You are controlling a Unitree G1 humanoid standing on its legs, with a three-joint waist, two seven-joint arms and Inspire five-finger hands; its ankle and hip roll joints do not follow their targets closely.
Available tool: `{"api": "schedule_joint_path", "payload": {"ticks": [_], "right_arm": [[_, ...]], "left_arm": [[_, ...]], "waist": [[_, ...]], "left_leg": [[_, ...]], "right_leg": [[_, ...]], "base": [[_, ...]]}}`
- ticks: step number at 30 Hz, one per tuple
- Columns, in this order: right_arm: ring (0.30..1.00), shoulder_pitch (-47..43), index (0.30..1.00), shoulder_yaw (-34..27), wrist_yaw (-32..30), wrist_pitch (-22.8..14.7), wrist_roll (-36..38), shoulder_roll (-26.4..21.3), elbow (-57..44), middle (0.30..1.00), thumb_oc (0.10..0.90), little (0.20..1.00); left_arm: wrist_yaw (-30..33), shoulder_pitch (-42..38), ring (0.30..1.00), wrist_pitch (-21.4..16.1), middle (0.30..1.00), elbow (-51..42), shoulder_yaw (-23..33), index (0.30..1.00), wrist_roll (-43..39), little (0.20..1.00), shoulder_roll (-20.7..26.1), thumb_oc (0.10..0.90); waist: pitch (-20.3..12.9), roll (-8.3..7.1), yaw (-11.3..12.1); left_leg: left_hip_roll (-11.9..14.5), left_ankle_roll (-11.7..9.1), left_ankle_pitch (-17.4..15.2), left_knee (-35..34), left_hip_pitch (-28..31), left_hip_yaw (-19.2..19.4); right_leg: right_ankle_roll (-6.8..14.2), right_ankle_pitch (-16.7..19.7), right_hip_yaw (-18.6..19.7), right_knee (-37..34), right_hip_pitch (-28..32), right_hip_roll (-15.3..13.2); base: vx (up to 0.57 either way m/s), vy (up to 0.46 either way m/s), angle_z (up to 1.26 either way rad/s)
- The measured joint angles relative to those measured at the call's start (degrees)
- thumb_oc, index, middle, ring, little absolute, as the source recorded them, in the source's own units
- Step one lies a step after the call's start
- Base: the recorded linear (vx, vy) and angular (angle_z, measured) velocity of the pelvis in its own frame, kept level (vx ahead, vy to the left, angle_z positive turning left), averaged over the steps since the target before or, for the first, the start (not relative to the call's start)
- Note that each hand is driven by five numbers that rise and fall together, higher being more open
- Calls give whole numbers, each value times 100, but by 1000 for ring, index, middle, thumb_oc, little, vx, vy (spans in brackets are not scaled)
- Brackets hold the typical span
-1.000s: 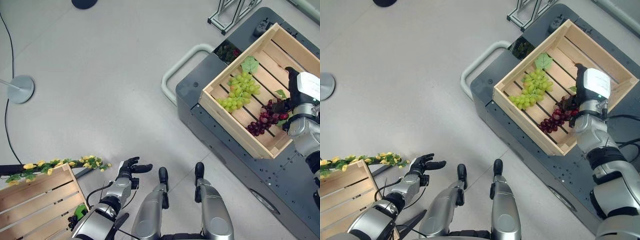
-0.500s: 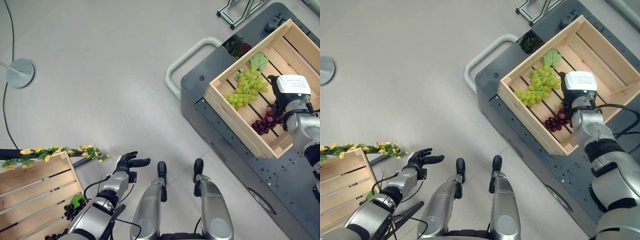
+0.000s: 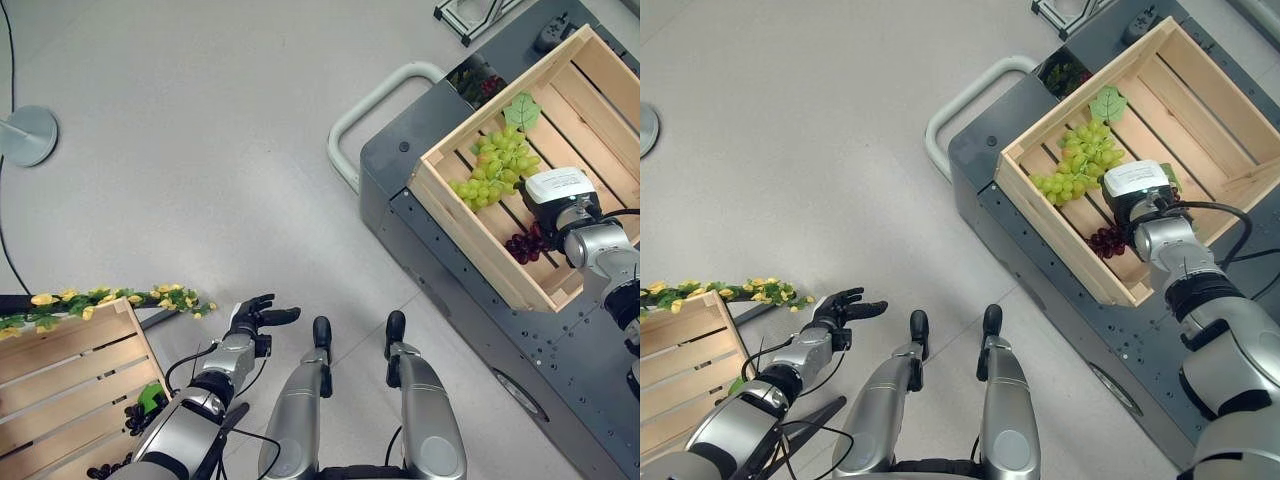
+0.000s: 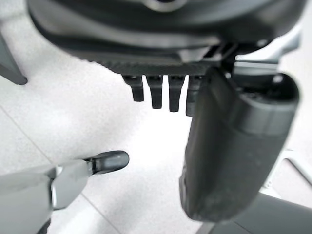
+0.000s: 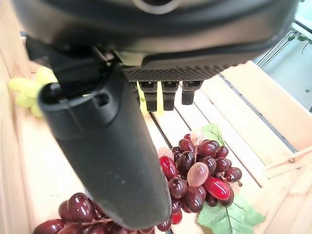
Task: Pick up the fruits from the basket on one side to the basket on the other side
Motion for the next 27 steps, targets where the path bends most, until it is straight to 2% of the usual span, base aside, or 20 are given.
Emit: {"api": "schedule_joint_path", "payload": {"ticks": [11,18,24,27], "right_arm": [[900,1,900,41,752,-10,-120,0,-122,900,800,900],[900,0,900,355,1281,-100,-308,7,-134,900,800,900],[900,-11,900,461,1311,-105,-310,145,82,900,800,900],[900,-177,900,463,1228,-105,-327,231,160,900,800,900]], "left_arm": [[-3,-3,900,2,900,-7,1,900,2,900,50,800],[-101,-41,900,0,900,-3,2,900,3,900,159,800],[-145,-148,900,-7,900,3,-13,900,3,900,167,800],[-140,-261,900,-60,900,3,-14,900,-2,900,227,800]], "waist": [[1,-4,-3],[3,-13,29],[2,-16,94],[-1,-60,86]], "left_leg": [[5,3,-3,47,-7,5],[8,1,-2,110,-217,1],[7,-2,-7,112,-253,-16],[2,3,-11,211,-461,-11]], "right_leg": [[7,-25,9,32,-2,-3],[6,-6,5,84,-202,-6],[-3,-4,-6,84,-225,-6],[-9,-7,-3,189,-443,-31]], "base": [[0,0,0],[-13,-32,0],[-9,-10,0],[-11,-6,-1]]}}
